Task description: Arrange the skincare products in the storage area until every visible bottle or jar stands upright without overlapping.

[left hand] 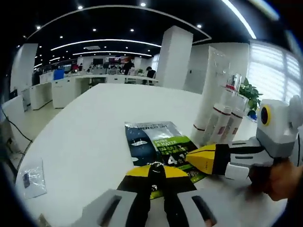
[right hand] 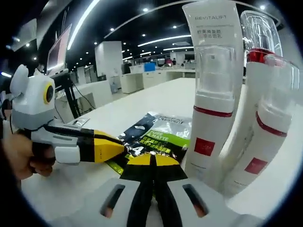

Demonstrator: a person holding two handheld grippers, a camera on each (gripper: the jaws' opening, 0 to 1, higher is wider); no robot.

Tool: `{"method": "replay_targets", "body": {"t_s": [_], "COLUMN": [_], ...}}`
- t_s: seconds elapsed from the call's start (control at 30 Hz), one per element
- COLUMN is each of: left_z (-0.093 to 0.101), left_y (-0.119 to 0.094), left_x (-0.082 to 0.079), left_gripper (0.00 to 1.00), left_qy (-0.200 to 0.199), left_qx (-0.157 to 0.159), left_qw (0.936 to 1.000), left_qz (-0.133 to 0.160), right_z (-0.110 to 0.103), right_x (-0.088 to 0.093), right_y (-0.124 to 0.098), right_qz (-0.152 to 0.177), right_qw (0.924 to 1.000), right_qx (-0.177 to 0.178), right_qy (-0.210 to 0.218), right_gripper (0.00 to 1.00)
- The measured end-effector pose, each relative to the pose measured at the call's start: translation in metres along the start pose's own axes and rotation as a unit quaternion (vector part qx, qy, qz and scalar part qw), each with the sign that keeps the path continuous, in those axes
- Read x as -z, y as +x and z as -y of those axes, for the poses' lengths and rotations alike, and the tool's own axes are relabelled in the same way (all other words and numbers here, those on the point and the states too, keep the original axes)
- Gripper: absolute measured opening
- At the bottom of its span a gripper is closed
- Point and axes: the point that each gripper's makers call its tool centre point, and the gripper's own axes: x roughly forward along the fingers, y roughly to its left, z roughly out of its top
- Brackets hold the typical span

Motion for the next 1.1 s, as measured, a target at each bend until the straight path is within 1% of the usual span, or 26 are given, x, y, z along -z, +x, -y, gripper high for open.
{"method": "replay_targets", "body": {"t_s": [0.07,0.1,0.13,0.27,0.3,0.37,0.4,0.43,0.47,0.5,0.53,0.57,0.6,0.67,0.7,0.73,0.77,0.8,0.83,0.87,0.9,0.93,0.97,1.03,1.07,1.1], "left_z": [0.001,0.001,0.001,0.002,0.004,0.015,0.015,0.016,0.016,0.02,0.021,0.023,0.025,0.022,0.022,0.024,0.019,0.019,0.021,0.02,0.019,0.019,0.018,0.011,0.008,0.003], "left_y": [0.003,0.001,0.0,-0.002,-0.002,-0.005,-0.011,-0.016,-0.022,-0.034,-0.044,-0.055,-0.072,-0.09,-0.106,-0.114,-0.124,-0.137,-0.145,-0.157,-0.165,-0.172,-0.181,-0.195,-0.2,-0.207], "left_x": [0.0,0.0,0.0,0.0,0.0,0.001,-0.003,-0.006,-0.013,-0.02,-0.022,-0.023,-0.02,-0.016,-0.013,-0.009,-0.005,-0.001,0.001,0.004,0.006,0.009,0.015,0.023,0.026,0.029], "left_gripper": [0.09,0.09,0.1,0.1,0.11,0.12,0.12,0.13,0.14,0.15,0.17,0.17,0.18,0.18,0.19,0.2,0.22,0.23,0.25,0.26,0.26,0.27,0.28,0.29,0.3,0.3], "left_qy": [0.004,0.009,0.009,0.001,-0.007,-0.049,-0.05,-0.038,-0.021,-0.011,-0.024,-0.036,-0.051,-0.066,-0.07,-0.063,-0.062,-0.061,-0.049,-0.031,-0.022,-0.018,-0.016,-0.015,-0.016,-0.021], "left_qx": [-0.002,-0.002,-0.001,0.001,0.009,0.042,0.042,0.039,0.034,0.037,0.038,0.039,0.043,0.032,0.029,0.031,0.021,0.012,0.011,0.004,-0.001,-0.003,-0.005,-0.022,-0.029,-0.039], "left_qw": [1.0,1.0,1.0,1.0,0.9999,0.9979,0.9979,0.9985,0.9989,0.9982,0.9972,0.996,0.9942,0.9921,0.9904,0.9909,0.9907,0.99,0.9898,0.9901,0.9896,0.9891,0.989,0.9883,0.9879,0.9864], "left_qz": [0.0,0.0,0.002,0.002,0.0,-0.008,-0.003,0.003,0.023,0.046,0.06,0.072,0.085,0.102,0.116,0.115,0.119,0.127,0.133,0.137,0.142,0.146,0.147,0.15,0.152,0.158], "right_z": [0.004,0.005,0.005,0.009,0.009,0.009,0.006,0.005,0.006,0.003,0.0,-0.001,-0.007,-0.01,-0.018,-0.022,-0.026,-0.035,-0.046,-0.052,-0.06,-0.068,-0.082,-0.098,-0.105,-0.116], "right_x": [0.001,0.002,0.003,0.006,0.006,0.006,0.004,0.002,0.0,-0.008,-0.011,-0.012,-0.013,-0.016,-0.018,-0.019,-0.02,-0.023,-0.026,-0.028,-0.03,-0.031,-0.03,-0.034,-0.035,-0.032], "right_y": [-0.005,-0.007,-0.009,-0.015,-0.015,-0.015,-0.017,-0.019,-0.022,-0.026,-0.029,-0.031,-0.034,-0.035,-0.034,-0.034,-0.033,-0.032,-0.03,-0.029,-0.029,-0.027,-0.025,-0.02,-0.018,-0.017], "right_qz": [-0.001,0.001,0.0,-0.003,-0.003,-0.004,0.003,0.008,0.01,0.032,0.038,0.037,0.036,0.039,0.044,0.041,0.042,0.042,0.044,0.044,0.043,0.042,0.031,0.034,0.031,0.019], "right_qw": [0.9999,0.9996,0.9995,0.9993,0.9993,0.9994,0.9999,0.9999,0.9998,0.9993,0.9992,0.9993,0.9993,0.9992,0.9988,0.9988,0.9988,0.9983,0.9976,0.9973,0.997,0.9963,0.9945,0.9928,0.9918,0.9899], "right_qx": [0.013,0.014,0.014,0.019,0.019,0.019,0.01,0.01,0.018,0.016,0.011,0.01,-0.003,-0.003,-0.016,-0.02,-0.023,-0.035,-0.05,-0.057,-0.063,-0.075,-0.1,-0.114,-0.124,-0.14], "right_qy": [0.01,0.024,0.029,0.033,0.033,0.028,0.014,0.003,-0.006,-0.01,-0.001,0.003,0.001,0.006,0.012,0.014,0.014,0.017,0.02,0.016,0.012,0.006,0.002,-0.011,-0.012,-0.008], "right_gripper": [0.0,0.0,0.0,0.0,0.0,0.0,0.0,0.0,0.0,0.0,0.0,0.0,0.0,0.0,0.0,0.02,0.03,0.04,0.06,0.07,0.09,0.12,0.14,0.18,0.19,0.21]}}
